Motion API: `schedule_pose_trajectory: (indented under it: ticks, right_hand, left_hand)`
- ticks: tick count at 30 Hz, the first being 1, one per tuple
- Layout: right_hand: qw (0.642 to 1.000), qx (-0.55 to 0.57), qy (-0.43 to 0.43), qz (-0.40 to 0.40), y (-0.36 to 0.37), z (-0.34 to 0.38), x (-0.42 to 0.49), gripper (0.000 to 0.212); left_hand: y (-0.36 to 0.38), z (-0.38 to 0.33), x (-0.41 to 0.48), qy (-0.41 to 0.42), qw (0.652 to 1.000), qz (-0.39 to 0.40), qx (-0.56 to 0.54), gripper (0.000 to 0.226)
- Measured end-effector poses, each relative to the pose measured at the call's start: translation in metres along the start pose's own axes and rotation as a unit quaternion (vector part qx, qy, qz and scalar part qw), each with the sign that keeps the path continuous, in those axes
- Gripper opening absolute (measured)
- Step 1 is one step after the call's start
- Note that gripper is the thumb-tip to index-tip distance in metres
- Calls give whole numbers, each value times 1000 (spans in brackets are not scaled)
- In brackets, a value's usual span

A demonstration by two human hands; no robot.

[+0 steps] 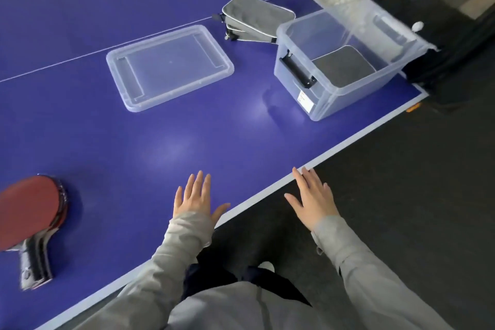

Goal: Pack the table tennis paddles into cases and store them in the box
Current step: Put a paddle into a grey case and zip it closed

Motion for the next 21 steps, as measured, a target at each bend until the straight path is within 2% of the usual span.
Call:
schedule_pose_trajectory:
  ticks: [3,9,16,21]
  right_hand:
    - [999,22,31,-22,-19,-51,-7,65]
    - [997,34,52,-52,-53,-107,7,64]
    - [994,36,31,-98,-116,-141,79,66]
    - [991,-17,-17,-133,-172,-161,148,64]
  left_hand:
    - [5,-51,7,27,999,7,-36,83]
    - [6,-104,28,42,999,13,-19,82]
    - [-6,-143,103,2,999,-10,-46,83]
    - [-25,-172,175,-38,992,-40,-115,82]
Point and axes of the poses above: each hand's wrist, its own x-axis towards the middle knuckle, its own y-axis out of the palm, z = x × y, the point moved 7 cm from there along x, towards the middle knuckle, and after that the axes turned 5 degrees about -x, right-handed, at the moved point
